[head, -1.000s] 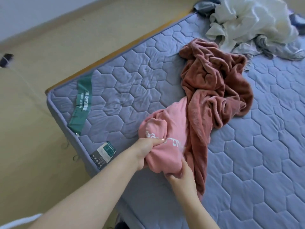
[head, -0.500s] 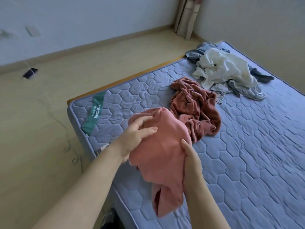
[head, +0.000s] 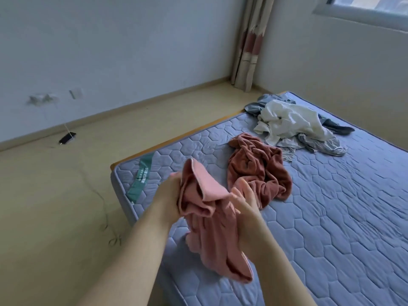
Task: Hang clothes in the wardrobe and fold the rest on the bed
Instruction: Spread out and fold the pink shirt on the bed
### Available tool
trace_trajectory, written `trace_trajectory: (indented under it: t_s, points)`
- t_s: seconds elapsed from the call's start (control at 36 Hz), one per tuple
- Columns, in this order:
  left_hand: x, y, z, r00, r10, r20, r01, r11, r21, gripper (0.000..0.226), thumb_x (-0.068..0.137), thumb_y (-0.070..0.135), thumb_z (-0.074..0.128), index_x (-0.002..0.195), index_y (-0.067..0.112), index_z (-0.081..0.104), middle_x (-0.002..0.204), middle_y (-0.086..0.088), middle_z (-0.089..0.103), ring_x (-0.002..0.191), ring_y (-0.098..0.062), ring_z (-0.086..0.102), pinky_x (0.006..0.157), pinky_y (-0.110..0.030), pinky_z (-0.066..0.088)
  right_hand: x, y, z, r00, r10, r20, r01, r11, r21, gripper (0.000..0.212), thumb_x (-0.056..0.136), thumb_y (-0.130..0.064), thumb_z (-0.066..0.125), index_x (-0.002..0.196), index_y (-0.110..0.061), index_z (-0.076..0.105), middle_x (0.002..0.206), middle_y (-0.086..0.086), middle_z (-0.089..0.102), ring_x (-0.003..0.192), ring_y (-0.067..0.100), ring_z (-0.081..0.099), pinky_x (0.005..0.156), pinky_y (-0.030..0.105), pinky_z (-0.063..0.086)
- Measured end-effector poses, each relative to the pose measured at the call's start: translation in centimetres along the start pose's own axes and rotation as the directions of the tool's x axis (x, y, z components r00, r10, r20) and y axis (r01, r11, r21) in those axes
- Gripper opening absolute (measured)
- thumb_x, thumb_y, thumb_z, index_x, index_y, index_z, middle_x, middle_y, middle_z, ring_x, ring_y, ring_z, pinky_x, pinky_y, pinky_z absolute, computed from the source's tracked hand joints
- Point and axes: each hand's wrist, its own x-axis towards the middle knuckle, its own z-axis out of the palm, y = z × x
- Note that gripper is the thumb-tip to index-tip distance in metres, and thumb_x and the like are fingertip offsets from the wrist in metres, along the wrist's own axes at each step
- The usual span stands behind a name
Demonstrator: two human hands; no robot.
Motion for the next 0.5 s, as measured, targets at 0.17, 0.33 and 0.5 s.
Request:
trace_trajectory:
  t_s: [0.17, 0.33, 0.5]
  points:
    - [-0.6, 2.0, 1.2, 0.996, 0.062, -0.062, -0.053, 0.989, 0.137, 0.035, 0.096, 0.036, 0.045, 0.083, 0.011, 0.066, 0.084, -0.014, 0.065, 0.077, -0.026, 0.061, 0.077, -0.036, 0.051, -2.5, -0.6, 3.3, 0.994, -0.076, 0.082, 0.099, 0.936, -0.337, 0.012, 0.084, 0.006, 0.061, 0.079, -0.003, 0.067, 0.071, 0.01, 0.068, 0.064, 0.016, 0.064, 0.055, 0.021, 0.052]
    - [-1.6, 4.4, 0.2, 0.819, 0.526, -0.228, -0.342, 0.767, 0.543, 0.023, 0.085, 0.029, 0.064, 0.066, 0.016, 0.062, 0.088, -0.011, 0.062, 0.091, -0.022, 0.056, 0.088, -0.033, 0.043, -0.7, -1.8, 2.5, 0.977, -0.161, -0.137, 0.094, 0.912, -0.398, 0.023, 0.091, -0.026, 0.059, 0.076, -0.015, 0.071, 0.086, 0.006, 0.072, 0.091, 0.026, 0.066, 0.09, 0.044, 0.052]
    - [-2.5, 6.2, 0.2, 0.854, 0.517, -0.057, -0.45, 0.789, 0.418, 0.024, 0.089, 0.02, 0.059, 0.07, 0.008, 0.068, 0.07, -0.004, 0.069, 0.072, -0.022, 0.062, 0.075, -0.026, 0.047, 0.0, -4.2, 4.1, 0.976, -0.165, -0.145, 0.113, 0.944, -0.311, 0.019, 0.095, -0.027, 0.053, 0.081, -0.017, 0.063, 0.069, -0.003, 0.067, 0.068, 0.012, 0.062, 0.068, 0.026, 0.053]
